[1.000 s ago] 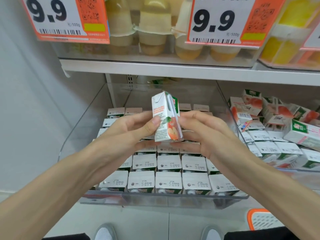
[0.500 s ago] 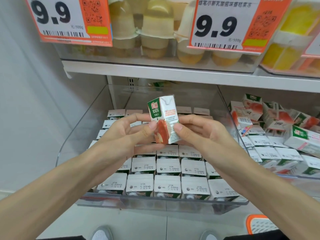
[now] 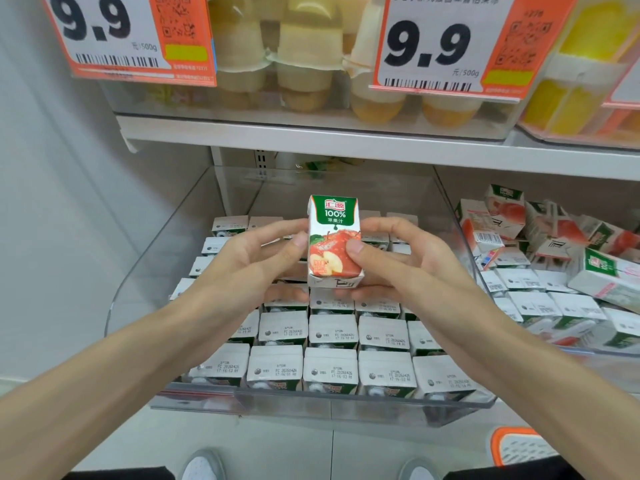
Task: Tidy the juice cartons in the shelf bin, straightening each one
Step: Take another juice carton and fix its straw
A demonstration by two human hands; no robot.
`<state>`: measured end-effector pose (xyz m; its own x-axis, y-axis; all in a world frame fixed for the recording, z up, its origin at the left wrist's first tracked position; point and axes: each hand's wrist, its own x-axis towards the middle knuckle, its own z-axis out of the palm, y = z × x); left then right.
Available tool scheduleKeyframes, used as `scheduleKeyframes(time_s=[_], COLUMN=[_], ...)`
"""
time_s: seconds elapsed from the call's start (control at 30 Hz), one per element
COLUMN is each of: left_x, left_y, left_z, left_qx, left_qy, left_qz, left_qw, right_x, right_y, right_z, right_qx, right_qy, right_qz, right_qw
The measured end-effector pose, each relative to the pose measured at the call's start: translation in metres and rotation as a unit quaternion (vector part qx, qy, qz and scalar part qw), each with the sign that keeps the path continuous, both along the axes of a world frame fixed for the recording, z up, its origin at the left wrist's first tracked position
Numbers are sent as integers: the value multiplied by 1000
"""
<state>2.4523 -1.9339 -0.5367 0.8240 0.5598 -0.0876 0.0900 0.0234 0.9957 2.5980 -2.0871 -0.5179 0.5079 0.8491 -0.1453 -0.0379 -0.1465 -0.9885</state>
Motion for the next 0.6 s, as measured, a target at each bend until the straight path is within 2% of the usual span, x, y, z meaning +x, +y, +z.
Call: scheduleKeyframes(time_s=[0.27,0.4,0.47,0.6], left_x=[3,1,1,0], left_y=[-6,-1,0,3], left_z=[0,-3,-4,-6], left_qx=[-4,4,51,196], left_qy=[-32,-30,-26,-11], left_qz=[-28,-44,-47,-10], left_qw=[999,999,997,981], right_x=[0,6,8,4], right_y=[4,9,7,0], right_z=[0,0,0,-3], right_qx=[5,8,14,2], right_qy=[16,61,65,-42], right_qz=[-9,-14,1,47], right_qw=[1000,998,998,998])
